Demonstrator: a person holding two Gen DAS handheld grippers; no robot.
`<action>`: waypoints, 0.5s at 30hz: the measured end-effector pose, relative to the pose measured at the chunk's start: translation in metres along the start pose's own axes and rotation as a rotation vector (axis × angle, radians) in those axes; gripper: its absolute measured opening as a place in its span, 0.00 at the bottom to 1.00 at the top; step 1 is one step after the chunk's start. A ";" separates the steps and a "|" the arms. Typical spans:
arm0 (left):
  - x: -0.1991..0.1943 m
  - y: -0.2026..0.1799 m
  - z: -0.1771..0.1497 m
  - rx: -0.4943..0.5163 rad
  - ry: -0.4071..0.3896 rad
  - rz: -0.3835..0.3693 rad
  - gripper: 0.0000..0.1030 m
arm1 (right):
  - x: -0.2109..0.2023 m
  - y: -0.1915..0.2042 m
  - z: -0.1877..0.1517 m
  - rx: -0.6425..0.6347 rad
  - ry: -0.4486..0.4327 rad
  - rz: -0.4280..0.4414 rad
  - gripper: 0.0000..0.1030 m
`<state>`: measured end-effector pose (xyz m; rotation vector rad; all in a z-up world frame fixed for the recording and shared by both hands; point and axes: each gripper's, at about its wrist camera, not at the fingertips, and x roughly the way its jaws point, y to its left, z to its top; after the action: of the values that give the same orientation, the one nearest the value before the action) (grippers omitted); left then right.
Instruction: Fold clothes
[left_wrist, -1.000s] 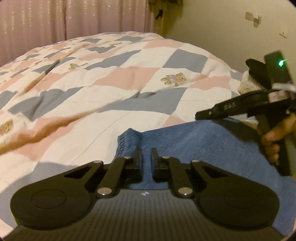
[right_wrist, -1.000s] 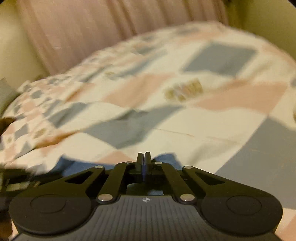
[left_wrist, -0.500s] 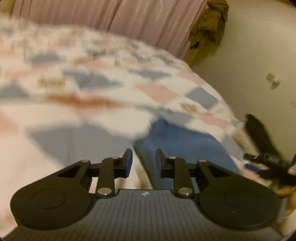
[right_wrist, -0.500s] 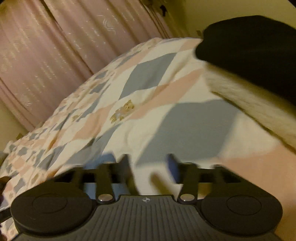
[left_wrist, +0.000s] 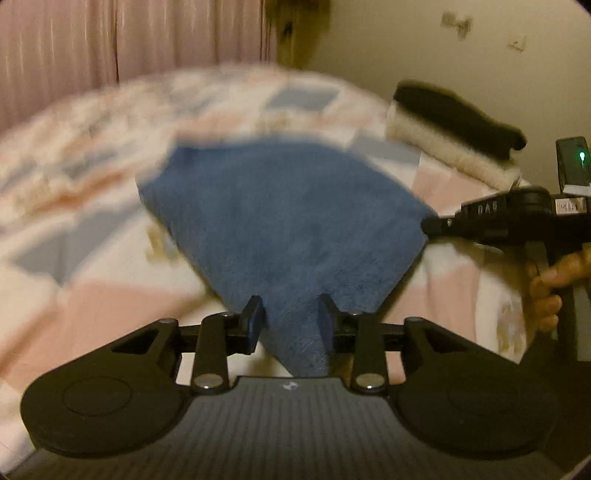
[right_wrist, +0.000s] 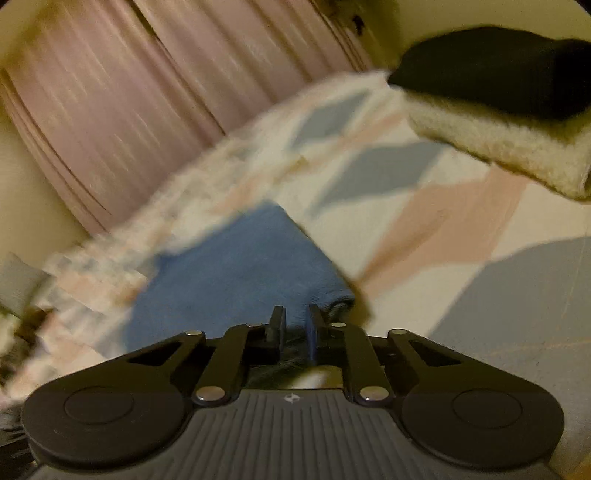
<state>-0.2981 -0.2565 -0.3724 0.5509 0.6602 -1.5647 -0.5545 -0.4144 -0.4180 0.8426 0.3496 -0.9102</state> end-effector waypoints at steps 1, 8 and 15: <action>0.000 0.003 -0.001 -0.017 0.008 -0.003 0.35 | 0.006 -0.007 -0.002 0.035 0.019 -0.012 0.00; -0.030 0.000 -0.008 0.025 -0.006 0.096 0.32 | -0.011 -0.001 -0.005 0.105 0.016 -0.073 0.09; -0.079 -0.002 -0.020 -0.024 0.022 0.169 0.34 | -0.081 0.019 -0.046 0.199 -0.083 -0.030 0.31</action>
<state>-0.2934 -0.1858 -0.3326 0.5913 0.6320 -1.3923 -0.5829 -0.3284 -0.3902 0.9806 0.2020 -1.0166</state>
